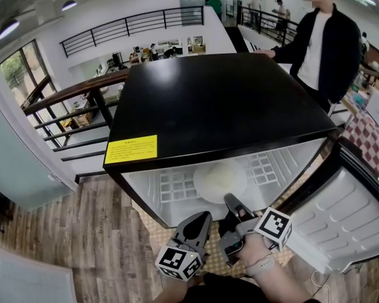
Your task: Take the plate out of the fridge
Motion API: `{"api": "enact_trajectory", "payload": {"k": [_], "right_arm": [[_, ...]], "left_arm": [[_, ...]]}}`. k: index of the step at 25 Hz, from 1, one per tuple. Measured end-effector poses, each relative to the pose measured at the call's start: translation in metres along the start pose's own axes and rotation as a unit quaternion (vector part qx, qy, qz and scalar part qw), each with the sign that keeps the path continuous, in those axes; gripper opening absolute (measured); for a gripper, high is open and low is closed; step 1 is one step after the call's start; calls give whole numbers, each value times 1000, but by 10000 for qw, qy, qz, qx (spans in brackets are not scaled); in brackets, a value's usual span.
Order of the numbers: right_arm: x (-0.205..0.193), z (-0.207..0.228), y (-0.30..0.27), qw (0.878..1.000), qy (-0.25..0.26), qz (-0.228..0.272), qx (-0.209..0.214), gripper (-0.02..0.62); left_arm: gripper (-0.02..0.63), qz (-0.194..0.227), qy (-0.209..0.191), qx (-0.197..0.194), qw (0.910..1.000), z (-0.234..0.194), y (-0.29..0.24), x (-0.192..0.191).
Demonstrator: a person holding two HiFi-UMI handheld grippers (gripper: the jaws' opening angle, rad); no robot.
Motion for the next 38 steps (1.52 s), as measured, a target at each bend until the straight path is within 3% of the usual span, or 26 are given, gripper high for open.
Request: {"api": "enact_trajectory", "payload": {"k": [15, 26, 33, 38], "right_arm": [[-2, 0, 9, 9997, 135, -58, 183, 57], [-12, 0, 2, 9995, -197, -57, 246, 64], [-22, -3, 0, 9993, -60, -136, 345, 92], [-19, -3, -9, 9987, -237, 100, 436, 98]], "left_arm": [[11, -8, 29, 11, 10000, -4, 3, -3], [11, -28, 78, 26, 10000, -6, 8, -6], [11, -8, 82, 45, 10000, -7, 10, -4], [11, 5, 74, 53, 10000, -8, 12, -3]]}}
Point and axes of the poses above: the fingertips, and each gripper's own axes: y backward along the fingers, z to its right, x out of its top, the point moved 2 cm from there along y, backward along the fingers, and after that the axes turned 8 degrees about -x, right-handed, at the moved point
